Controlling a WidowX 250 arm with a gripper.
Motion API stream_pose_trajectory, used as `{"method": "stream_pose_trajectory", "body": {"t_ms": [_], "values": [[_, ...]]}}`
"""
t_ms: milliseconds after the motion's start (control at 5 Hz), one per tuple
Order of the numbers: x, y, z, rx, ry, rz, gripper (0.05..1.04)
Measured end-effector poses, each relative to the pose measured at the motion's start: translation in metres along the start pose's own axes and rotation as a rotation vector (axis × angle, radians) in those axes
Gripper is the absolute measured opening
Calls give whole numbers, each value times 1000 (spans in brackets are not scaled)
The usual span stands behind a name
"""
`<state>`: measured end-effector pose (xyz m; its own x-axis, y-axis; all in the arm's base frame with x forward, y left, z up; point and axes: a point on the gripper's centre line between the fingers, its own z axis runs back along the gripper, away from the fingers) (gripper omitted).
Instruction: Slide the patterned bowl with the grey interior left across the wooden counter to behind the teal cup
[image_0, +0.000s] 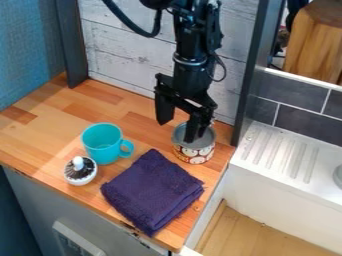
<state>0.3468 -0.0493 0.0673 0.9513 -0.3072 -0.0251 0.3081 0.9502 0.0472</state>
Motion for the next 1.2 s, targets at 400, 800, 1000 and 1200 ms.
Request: {"method": "stream_pose_trajectory", "body": {"t_ms": [400, 800, 1000, 1200], "values": [[19, -45, -2, 38, -90, 76, 1001], [32, -67, -18, -10, -48, 148, 1001], [33, -68, -29, -13, -17, 154, 1001], [37, -68, -34, -9, -17, 162, 1001]]}}
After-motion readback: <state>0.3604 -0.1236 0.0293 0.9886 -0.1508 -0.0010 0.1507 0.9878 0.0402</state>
